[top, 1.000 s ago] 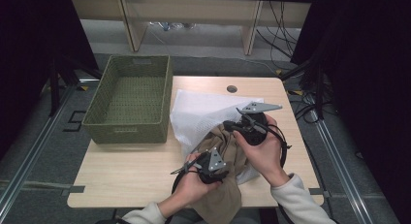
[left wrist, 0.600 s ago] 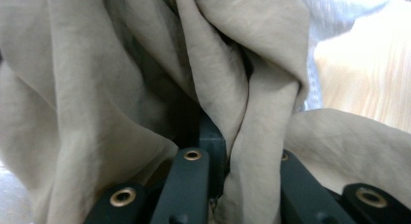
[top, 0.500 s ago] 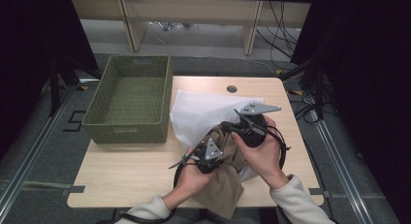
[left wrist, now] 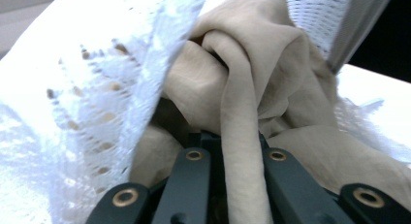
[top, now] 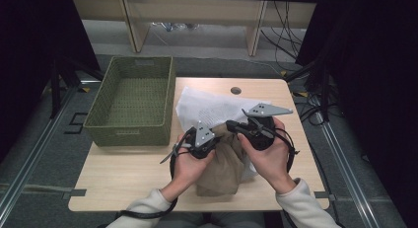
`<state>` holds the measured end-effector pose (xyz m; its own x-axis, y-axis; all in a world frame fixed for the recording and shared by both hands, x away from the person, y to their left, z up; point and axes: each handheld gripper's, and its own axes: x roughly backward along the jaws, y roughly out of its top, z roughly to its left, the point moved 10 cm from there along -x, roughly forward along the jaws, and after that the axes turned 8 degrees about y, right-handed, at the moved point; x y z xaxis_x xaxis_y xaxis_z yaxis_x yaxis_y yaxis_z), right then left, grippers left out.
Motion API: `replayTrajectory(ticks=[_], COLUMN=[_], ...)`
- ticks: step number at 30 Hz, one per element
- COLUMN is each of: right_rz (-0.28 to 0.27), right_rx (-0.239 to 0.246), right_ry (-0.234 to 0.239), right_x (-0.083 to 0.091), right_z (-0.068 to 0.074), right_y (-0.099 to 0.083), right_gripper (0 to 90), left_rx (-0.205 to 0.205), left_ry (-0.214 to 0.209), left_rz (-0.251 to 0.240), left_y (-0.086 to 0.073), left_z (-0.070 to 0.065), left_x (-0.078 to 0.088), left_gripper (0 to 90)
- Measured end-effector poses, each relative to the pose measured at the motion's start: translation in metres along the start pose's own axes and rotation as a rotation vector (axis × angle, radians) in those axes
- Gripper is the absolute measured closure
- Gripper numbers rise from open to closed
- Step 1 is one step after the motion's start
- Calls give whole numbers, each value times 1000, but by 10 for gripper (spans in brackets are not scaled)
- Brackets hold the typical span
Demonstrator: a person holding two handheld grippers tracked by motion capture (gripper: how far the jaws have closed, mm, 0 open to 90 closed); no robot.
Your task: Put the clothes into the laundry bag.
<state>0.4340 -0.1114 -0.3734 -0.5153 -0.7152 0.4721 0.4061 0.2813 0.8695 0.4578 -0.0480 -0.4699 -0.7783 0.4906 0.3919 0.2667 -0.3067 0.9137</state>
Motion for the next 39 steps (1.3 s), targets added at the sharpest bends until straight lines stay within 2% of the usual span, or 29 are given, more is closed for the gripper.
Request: replayTrajectory(ticks=[1,4,6,7,8,9,11,12,15,16,17,18,19,20,21,23,24,25,26,27,29,35,37,38,39], right_rz=[10,35,47,49,61,61,56,61,61,66,65,66,67,70,78,69,69,68,70,67,68,75,70,72,70], right_rx=[-8,-34,-25,-26,-35,-42,-34,-44,-34,-41,-65,-66,-66,-66,-62,-65,-65,-65,-42,-34,-34,-38,-41,-40,-35], right_ry=[0,3,-9,5,3,13,5,14,7,9,11,9,9,6,0,7,7,7,4,5,4,0,5,5,5], right_x=[-1,-5,-8,-11,-12,-13,-13,-13,-13,-13,-13,-13,-13,-13,-12,-13,-13,-13,-13,-14,-14,-12,-13,-13,-13], right_z=[-1,-3,-7,-8,-9,-8,-11,-10,-11,-11,-9,-9,-9,-10,-10,-10,-10,-10,-12,-12,-12,-12,-11,-11,-12], right_y=[-2,-7,-10,-11,-13,-13,-13,-14,-14,-14,-15,-15,-15,-16,-16,-16,-16,-15,-15,-15,-15,-15,-15,-15,-15], right_gripper=[896,896,896,896,895,895,896,895,895,896,896,895,895,895,895,895,895,895,895,895,895,895,895,896,895], left_rx=[-30,-49,-68,-68,-71,-99,-86,-93,-85,-105,-84,-86,-66,-83,-81,-58,-73,-69,-66,-81,-63,-110,-119,-136,-132], left_ry=[16,31,25,25,17,18,11,12,7,9,8,4,-2,-9,-13,-14,-21,-27,-30,-38,-51,-91,-104,-110,-114], left_rz=[-5,23,48,48,67,84,98,99,101,102,104,107,93,96,95,81,84,82,73,75,66,34,31,25,28], left_y=[-2,-16,-25,-25,-33,-36,-40,-40,-41,-41,-42,-42,-41,-41,-42,-41,-41,-41,-40,-40,-38,-31,-31,-31,-33], left_z=[3,2,-1,-1,-4,-2,-5,-4,-5,-4,-5,-5,-6,-5,-5,-7,-6,-7,-8,-8,-11,-20,-25,-26,-29], left_x=[-4,-16,-22,-22,-28,-28,-30,-31,-31,-31,-30,-28,-28,-25,-23,-18,-14,-10,-7,-3,5,29,35,38,40], left_gripper=[857,848,840,835,833,831,823,819,800,789,775,755,736,714,689,631,600,575,545,521,476,390,376,373,367])
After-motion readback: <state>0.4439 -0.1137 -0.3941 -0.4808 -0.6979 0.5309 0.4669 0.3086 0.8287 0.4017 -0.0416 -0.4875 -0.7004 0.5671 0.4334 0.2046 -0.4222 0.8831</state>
